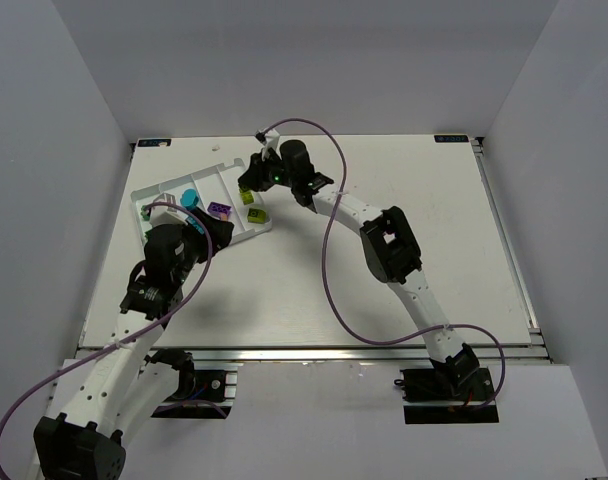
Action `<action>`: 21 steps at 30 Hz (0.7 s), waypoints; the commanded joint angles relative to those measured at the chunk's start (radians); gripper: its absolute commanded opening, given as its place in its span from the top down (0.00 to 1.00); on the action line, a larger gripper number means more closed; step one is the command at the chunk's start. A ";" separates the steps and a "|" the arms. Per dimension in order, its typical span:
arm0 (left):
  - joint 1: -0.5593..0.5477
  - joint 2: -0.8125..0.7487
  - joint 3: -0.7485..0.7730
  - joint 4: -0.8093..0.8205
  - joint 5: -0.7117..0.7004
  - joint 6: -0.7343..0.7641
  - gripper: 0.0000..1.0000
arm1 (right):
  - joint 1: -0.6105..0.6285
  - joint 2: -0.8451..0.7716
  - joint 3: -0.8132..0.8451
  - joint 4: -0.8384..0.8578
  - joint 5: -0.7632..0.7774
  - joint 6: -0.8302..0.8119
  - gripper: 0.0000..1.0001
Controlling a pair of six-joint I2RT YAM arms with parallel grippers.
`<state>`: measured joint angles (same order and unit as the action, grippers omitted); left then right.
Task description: Sort the legos into containers by color
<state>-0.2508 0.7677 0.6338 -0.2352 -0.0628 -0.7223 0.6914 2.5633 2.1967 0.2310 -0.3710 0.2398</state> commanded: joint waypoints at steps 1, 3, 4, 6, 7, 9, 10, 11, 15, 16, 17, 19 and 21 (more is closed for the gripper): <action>0.002 -0.015 -0.013 0.008 -0.011 0.009 0.18 | 0.007 -0.003 0.009 0.093 0.053 0.007 1.00; 0.002 -0.005 -0.013 0.014 -0.008 0.011 0.18 | 0.007 -0.003 0.002 0.087 0.058 0.006 1.00; 0.002 -0.001 -0.011 0.014 -0.006 0.011 0.18 | 0.007 -0.002 -0.003 0.084 0.060 0.006 1.00; 0.002 0.007 -0.008 0.017 -0.003 0.014 0.18 | 0.007 -0.003 -0.020 0.077 0.063 0.006 1.00; 0.002 0.008 -0.009 0.020 -0.002 0.015 0.18 | 0.008 -0.003 -0.031 0.077 0.063 0.006 1.00; 0.002 0.013 -0.011 0.025 -0.002 0.015 0.18 | 0.007 -0.002 -0.040 0.073 0.063 0.006 1.00; 0.001 0.012 -0.011 0.027 0.000 0.017 0.18 | 0.008 -0.002 -0.043 0.071 0.063 0.003 1.00; 0.001 0.012 -0.011 0.025 -0.002 0.017 0.18 | 0.008 0.000 -0.046 0.068 0.063 0.003 1.00; 0.002 0.008 -0.013 0.022 -0.006 0.021 0.17 | 0.008 0.003 -0.052 0.062 0.063 -0.002 0.96; 0.001 0.008 -0.013 0.020 -0.006 0.023 0.17 | 0.008 0.003 -0.052 0.064 0.063 -0.002 0.95; 0.001 0.007 -0.013 0.019 -0.008 0.023 0.17 | 0.007 0.003 -0.052 0.064 0.063 -0.004 0.94; 0.002 0.005 -0.014 0.017 -0.006 0.023 0.17 | 0.008 0.008 -0.054 0.059 0.064 -0.010 0.88; 0.002 0.005 -0.014 0.014 -0.008 0.024 0.17 | 0.010 0.008 -0.057 0.057 0.069 -0.008 0.72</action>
<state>-0.2508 0.7822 0.6277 -0.2314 -0.0639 -0.7139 0.6956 2.5683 2.1445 0.2573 -0.3161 0.2367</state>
